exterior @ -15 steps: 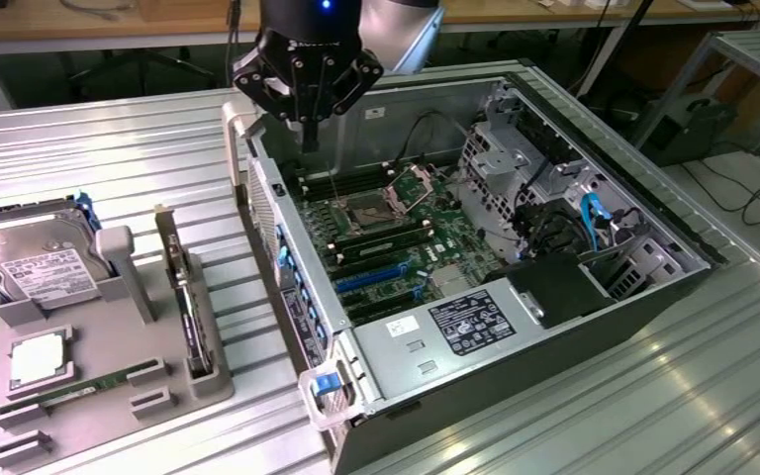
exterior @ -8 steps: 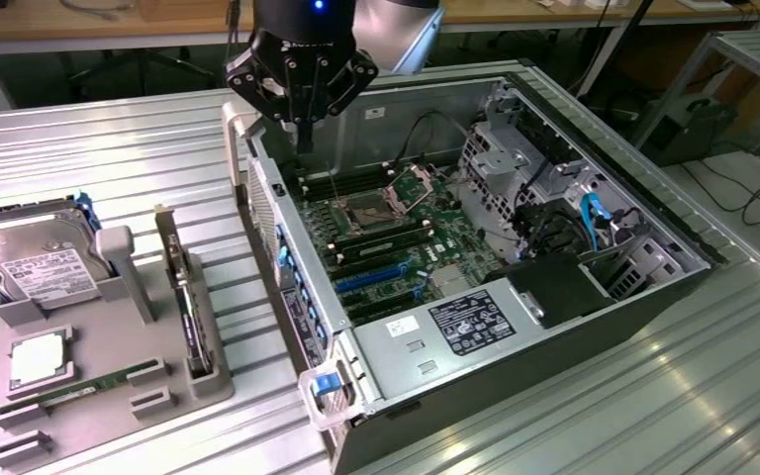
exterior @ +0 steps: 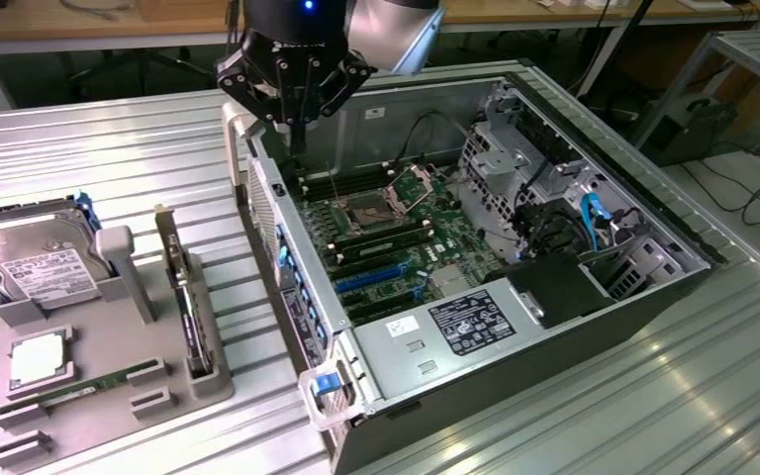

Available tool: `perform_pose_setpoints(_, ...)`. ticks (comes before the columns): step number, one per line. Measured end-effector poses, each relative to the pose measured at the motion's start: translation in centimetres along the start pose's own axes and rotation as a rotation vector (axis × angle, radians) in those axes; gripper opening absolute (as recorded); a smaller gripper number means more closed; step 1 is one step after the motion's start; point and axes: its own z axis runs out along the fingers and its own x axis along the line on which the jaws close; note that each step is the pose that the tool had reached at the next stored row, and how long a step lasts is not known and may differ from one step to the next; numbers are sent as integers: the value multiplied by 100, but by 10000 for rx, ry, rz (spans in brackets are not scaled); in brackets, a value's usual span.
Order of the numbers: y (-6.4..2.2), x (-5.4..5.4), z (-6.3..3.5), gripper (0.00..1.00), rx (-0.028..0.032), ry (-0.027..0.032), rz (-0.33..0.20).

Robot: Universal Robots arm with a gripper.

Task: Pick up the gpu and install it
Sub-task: 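Reach for the gpu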

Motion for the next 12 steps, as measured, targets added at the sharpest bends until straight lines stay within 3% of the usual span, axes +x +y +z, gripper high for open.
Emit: perform_pose_setpoints(12,-8,96,-2,11,-1,-1,0)
